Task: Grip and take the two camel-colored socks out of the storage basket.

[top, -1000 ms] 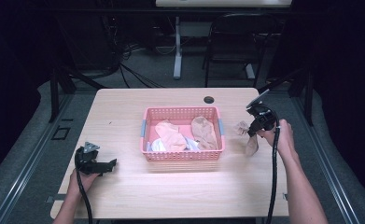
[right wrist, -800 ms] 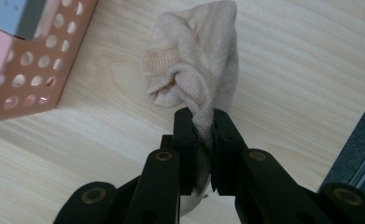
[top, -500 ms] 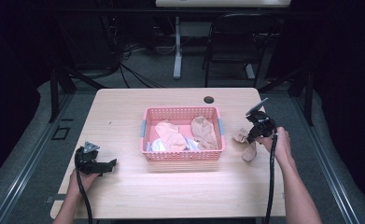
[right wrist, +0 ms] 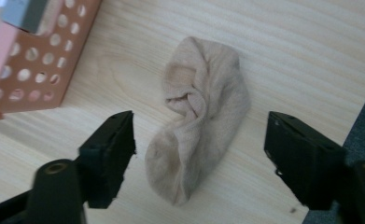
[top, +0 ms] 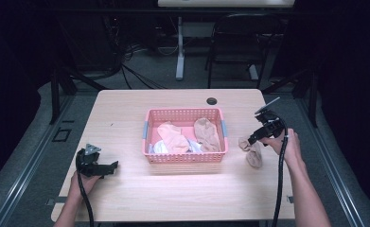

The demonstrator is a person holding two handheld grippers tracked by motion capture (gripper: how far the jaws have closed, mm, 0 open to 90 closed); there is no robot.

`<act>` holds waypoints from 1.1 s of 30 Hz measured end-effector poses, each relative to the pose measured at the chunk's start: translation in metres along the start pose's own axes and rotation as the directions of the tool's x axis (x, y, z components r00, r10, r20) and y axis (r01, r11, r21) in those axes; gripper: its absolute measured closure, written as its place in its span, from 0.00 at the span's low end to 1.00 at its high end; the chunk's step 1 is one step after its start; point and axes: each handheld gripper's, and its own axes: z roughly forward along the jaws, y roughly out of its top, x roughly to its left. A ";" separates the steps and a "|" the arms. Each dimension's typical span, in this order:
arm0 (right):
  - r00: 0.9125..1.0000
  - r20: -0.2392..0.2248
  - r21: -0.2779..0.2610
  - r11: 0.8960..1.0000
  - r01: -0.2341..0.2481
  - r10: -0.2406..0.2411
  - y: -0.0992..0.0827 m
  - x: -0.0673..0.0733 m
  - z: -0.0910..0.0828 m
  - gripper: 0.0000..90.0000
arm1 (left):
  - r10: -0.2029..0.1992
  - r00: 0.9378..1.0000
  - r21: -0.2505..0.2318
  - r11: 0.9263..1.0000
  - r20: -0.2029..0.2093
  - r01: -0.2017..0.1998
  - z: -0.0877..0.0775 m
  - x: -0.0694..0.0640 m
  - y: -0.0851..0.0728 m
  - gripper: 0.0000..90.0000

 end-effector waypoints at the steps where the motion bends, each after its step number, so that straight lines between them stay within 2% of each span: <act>1: 1.000 0.000 0.000 1.000 0.000 0.000 0.000 0.000 0.000 0.25 | 0.000 1.000 0.000 1.000 0.000 0.000 0.000 0.000 0.000 0.00; 3: 1.000 -0.005 -0.022 1.000 0.001 -0.001 0.000 0.001 -0.007 0.17 | 0.001 1.000 -0.001 1.000 0.000 -0.001 0.000 0.000 0.000 0.00; 4: 1.000 -0.022 -0.026 0.999 0.021 -0.022 0.001 0.003 -0.016 0.14 | 0.000 1.000 0.000 1.000 0.000 0.000 0.000 0.000 0.000 0.00; 5: 1.000 -0.022 -0.026 0.999 0.021 -0.022 0.001 0.003 -0.016 0.14 | 0.000 1.000 0.000 1.000 0.000 0.000 0.000 0.000 0.000 0.00; 8: 0.999 -0.032 -0.042 0.999 0.028 -0.029 0.004 0.007 -0.027 0.03 | 0.000 1.000 0.000 1.000 0.000 0.000 0.000 0.000 0.000 0.00; 10: 0.999 -0.032 -0.044 0.998 0.039 -0.040 0.006 0.011 -0.034 0.00 | 0.002 1.000 -0.001 1.000 0.000 -0.002 0.000 0.000 0.000 0.00; 21: 0.993 -0.020 -0.082 0.990 0.116 -0.118 0.027 0.037 -0.066 0.00 | 0.001 1.000 -0.001 1.000 0.000 -0.001 0.000 0.000 0.000 0.00; 24: 0.989 -0.007 -0.094 0.985 0.148 -0.149 0.037 0.051 -0.073 0.00 | 0.000 1.000 0.000 1.000 0.000 0.000 0.000 0.000 0.000 0.00; 25: 0.989 -0.007 -0.094 0.985 0.148 -0.149 0.037 0.051 -0.073 0.00 | 0.000 1.000 0.000 1.000 0.000 0.000 0.000 0.000 0.000 0.00; 29: 0.984 -0.007 -0.091 0.980 0.177 -0.179 0.046 0.065 -0.074 0.00 | 0.000 1.000 0.000 1.000 0.000 0.000 0.000 0.000 0.000 0.00; 30: 0.982 -0.015 -0.081 0.979 0.188 -0.190 0.051 0.072 -0.073 0.00 | 0.000 1.000 0.000 1.000 0.000 0.000 0.000 0.000 0.000 0.00; 33: 0.978 -0.028 -0.080 0.976 0.202 -0.205 0.055 0.079 -0.070 0.00 | 0.001 1.000 -0.001 1.000 0.000 -0.001 0.000 0.000 0.000 0.00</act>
